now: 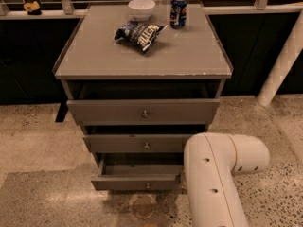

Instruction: Open bottom drawer

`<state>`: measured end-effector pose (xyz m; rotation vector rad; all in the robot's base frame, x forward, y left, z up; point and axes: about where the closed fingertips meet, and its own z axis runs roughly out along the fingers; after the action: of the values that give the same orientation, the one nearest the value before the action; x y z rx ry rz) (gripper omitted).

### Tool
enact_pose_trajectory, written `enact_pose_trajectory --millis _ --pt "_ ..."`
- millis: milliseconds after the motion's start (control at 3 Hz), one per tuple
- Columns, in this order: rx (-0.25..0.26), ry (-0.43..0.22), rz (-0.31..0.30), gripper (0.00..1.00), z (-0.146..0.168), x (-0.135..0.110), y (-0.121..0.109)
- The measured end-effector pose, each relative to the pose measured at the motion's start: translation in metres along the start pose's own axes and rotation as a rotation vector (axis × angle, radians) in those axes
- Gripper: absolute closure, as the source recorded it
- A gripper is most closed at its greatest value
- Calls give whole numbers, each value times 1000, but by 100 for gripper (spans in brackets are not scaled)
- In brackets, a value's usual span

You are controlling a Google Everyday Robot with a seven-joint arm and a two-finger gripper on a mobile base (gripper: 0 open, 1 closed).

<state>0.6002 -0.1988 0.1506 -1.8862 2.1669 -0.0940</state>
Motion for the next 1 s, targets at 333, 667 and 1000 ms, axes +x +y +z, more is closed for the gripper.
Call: enact_pose_trajectory --millis 333,667,1000 --pt "0 0 0 100 0 0 0" --pt "0 0 0 100 -1 -1 0" --pt "-16 9 2 100 1 4 11"
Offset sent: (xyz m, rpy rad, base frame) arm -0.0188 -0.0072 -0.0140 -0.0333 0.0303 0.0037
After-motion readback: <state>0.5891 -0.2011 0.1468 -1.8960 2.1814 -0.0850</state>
